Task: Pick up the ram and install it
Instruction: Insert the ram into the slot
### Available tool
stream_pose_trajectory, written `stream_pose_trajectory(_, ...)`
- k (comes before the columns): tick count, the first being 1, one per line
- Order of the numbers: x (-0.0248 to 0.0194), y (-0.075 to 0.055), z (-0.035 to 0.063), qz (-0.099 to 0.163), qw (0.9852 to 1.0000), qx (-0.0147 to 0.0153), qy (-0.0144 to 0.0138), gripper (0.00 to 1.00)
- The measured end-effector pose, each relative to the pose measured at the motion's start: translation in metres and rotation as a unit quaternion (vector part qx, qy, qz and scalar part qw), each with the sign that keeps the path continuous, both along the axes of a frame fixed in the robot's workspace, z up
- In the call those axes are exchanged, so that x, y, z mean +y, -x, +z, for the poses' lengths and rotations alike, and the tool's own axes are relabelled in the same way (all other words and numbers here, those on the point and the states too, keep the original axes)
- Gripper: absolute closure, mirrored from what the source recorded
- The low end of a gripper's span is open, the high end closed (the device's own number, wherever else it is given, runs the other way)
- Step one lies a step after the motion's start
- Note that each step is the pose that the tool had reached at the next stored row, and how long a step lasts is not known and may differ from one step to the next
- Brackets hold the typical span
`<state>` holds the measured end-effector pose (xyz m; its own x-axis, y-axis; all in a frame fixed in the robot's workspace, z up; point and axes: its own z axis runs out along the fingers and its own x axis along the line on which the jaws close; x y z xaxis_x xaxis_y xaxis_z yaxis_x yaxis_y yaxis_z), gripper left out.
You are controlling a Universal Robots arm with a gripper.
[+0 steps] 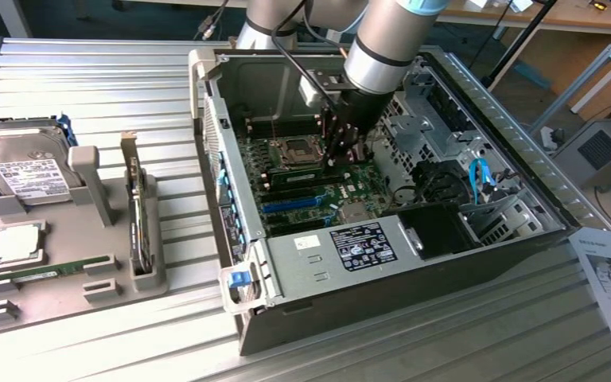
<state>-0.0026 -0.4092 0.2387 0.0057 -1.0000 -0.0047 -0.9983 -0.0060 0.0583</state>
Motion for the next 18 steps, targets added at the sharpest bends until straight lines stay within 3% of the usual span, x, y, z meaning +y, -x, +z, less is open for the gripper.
stream_pose_trajectory(18, 0.0, 0.0001, 0.0, -0.007, 1.0, 0.0, 0.0001, 0.88)
